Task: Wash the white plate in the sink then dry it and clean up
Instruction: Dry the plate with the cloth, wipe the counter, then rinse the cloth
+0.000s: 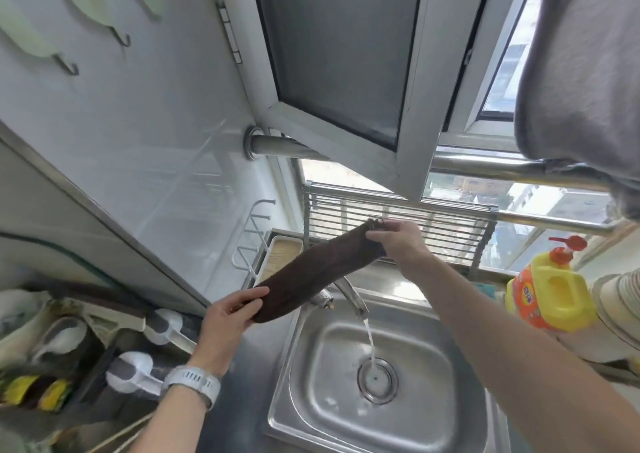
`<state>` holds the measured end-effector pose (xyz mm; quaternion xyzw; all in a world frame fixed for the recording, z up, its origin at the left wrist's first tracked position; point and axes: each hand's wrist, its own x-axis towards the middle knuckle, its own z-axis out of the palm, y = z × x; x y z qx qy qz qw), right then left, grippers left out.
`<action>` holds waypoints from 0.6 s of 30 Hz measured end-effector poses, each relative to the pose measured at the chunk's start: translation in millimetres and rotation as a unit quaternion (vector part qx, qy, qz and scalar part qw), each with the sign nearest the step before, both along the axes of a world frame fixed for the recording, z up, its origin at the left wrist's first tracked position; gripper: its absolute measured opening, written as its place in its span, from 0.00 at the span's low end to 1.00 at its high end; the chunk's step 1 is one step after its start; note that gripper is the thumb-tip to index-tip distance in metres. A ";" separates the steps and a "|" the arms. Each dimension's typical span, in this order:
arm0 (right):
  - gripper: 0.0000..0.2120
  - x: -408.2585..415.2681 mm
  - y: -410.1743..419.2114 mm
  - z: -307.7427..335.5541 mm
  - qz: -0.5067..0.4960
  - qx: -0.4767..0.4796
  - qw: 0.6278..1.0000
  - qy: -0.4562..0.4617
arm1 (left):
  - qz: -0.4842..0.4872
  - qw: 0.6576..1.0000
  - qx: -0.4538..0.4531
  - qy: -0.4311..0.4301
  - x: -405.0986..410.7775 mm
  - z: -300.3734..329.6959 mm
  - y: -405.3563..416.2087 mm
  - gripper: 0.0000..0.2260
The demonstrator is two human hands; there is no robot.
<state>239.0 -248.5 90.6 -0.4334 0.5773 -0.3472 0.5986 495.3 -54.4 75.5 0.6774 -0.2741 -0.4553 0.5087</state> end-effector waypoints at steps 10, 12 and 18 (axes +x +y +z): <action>0.10 -27.8 58.2 -80.3 -0.027 0.121 0.989 -0.077 | 0.020 0.994 0.099 -0.033 -44.5 -58.8 13.7 0.13; 0.10 -33.4 72.5 -107.3 -0.014 0.166 0.985 -0.044 | 0.044 0.987 0.149 -0.026 -59.1 -78.4 18.5 0.12; 0.08 -8.3 57.7 -154.7 0.219 0.231 0.948 0.017 | -0.010 0.974 0.223 0.027 -113.7 -149.2 -15.1 0.05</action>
